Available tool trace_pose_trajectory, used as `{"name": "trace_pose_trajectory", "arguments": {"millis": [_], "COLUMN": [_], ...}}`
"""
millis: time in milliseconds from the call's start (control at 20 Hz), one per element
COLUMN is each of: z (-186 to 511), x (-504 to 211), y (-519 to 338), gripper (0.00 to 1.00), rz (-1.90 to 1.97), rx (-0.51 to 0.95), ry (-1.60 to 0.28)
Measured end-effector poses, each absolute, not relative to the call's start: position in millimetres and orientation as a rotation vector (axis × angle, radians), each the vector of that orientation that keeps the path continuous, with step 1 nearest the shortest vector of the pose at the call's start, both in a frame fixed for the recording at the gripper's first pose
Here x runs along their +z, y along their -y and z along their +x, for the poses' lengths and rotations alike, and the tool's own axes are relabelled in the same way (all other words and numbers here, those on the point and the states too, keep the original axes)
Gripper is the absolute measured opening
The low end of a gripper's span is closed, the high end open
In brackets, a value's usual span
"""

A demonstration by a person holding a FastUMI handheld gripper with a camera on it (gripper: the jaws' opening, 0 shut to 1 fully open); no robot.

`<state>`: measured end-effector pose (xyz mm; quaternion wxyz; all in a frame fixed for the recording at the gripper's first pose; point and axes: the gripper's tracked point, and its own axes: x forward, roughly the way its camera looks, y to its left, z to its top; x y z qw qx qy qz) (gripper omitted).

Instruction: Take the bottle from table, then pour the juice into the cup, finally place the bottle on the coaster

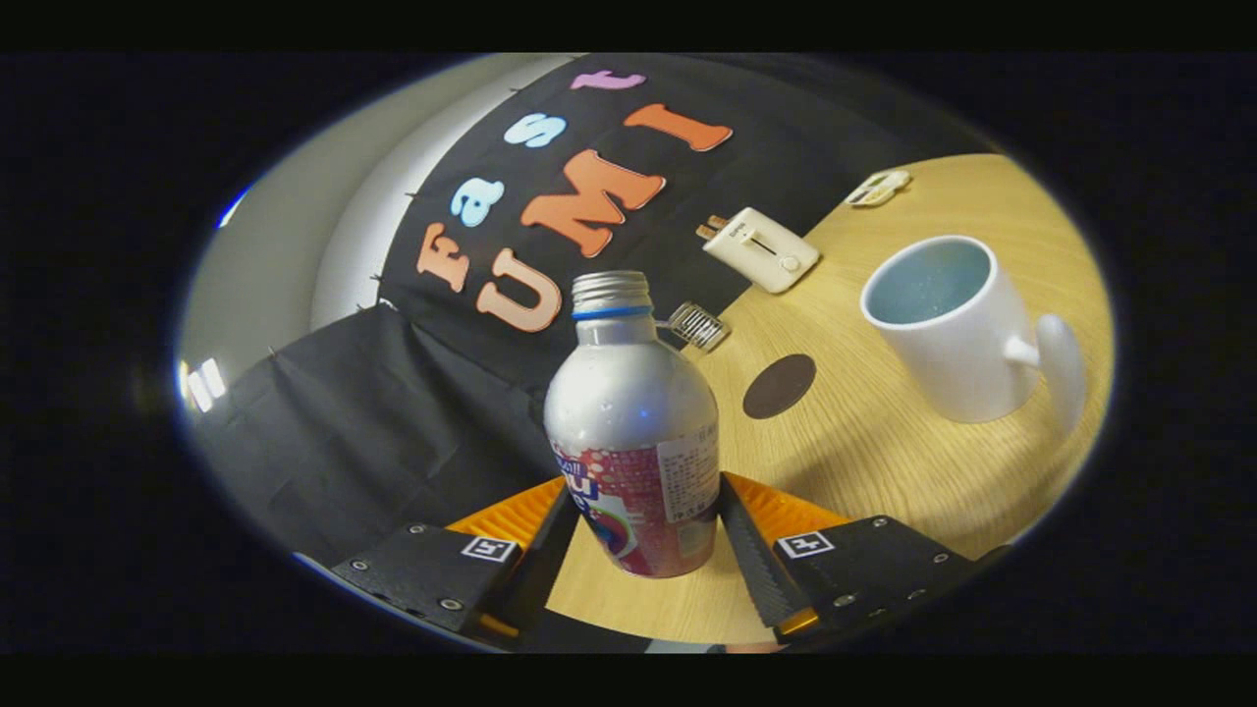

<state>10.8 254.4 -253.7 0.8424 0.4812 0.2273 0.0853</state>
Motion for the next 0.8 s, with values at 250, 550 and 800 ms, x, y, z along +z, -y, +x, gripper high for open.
{"name": "trace_pose_trajectory", "arguments": {"millis": [250,550,800], "z": [13,8,6], "x": [-254,-252,-253], "y": [-240,-236,-237], "gripper": [0.81,0.8,0.8], "rz": [1.166,1.326,1.422], "rx": [0.133,0.112,0.101], "ry": [-0.467,-0.471,-0.48]}}
